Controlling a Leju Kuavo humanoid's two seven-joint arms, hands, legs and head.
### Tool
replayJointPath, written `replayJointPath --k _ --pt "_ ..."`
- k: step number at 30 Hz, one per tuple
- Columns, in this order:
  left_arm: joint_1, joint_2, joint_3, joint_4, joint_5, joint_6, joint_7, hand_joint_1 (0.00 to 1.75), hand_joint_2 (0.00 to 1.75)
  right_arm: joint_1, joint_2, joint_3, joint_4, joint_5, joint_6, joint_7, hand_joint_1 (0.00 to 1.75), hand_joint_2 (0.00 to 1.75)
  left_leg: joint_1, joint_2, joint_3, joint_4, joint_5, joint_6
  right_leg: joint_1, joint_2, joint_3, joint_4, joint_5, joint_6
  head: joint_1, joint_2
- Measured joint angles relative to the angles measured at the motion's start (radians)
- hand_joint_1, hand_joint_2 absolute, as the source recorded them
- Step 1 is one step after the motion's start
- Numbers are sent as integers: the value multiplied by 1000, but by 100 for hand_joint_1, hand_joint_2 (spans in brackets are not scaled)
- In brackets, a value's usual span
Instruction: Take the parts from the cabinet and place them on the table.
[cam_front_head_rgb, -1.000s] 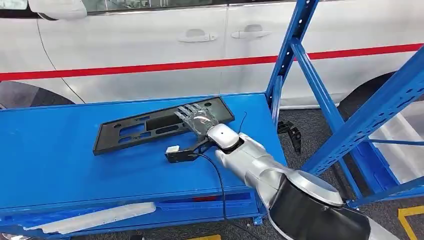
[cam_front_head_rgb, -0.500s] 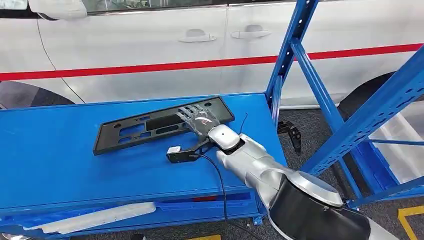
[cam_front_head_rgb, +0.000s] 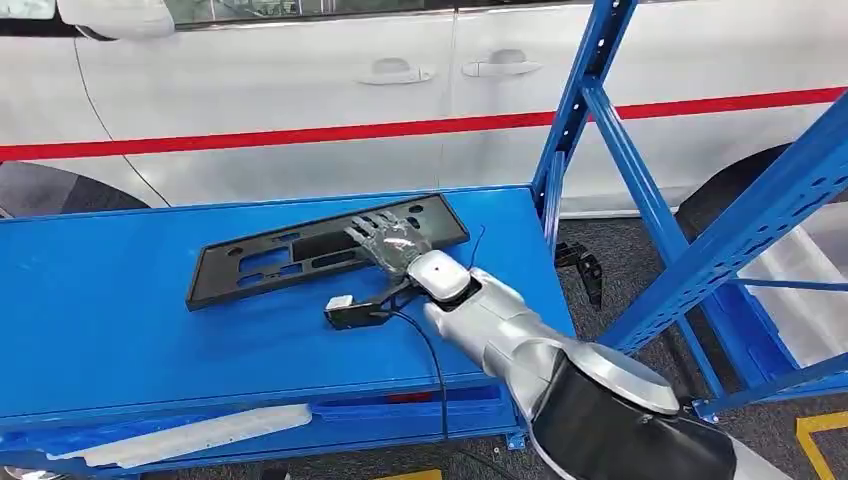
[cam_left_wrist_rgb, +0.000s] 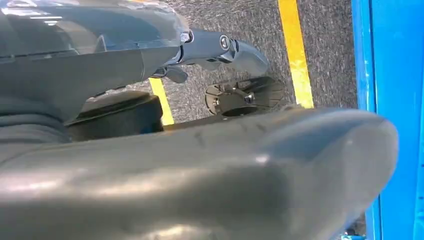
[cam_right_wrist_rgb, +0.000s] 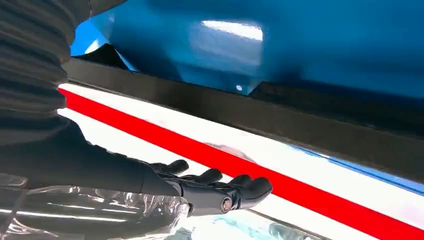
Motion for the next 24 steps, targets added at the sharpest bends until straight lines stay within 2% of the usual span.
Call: replayJointPath --k 10,24 --pt "2 -2 0 0 -4 3 2 0 0 -10 16 0 8 22 11 28 0 175 0 0 0 0 0 0 0 0 0 0 0 0 0 0" --pt "2 -2 0 0 -6 3 1 0 0 -32 27 0 19 46 30 32 0 175 0 0 0 0 0 0 0 0 0 0 0 0 0 0"
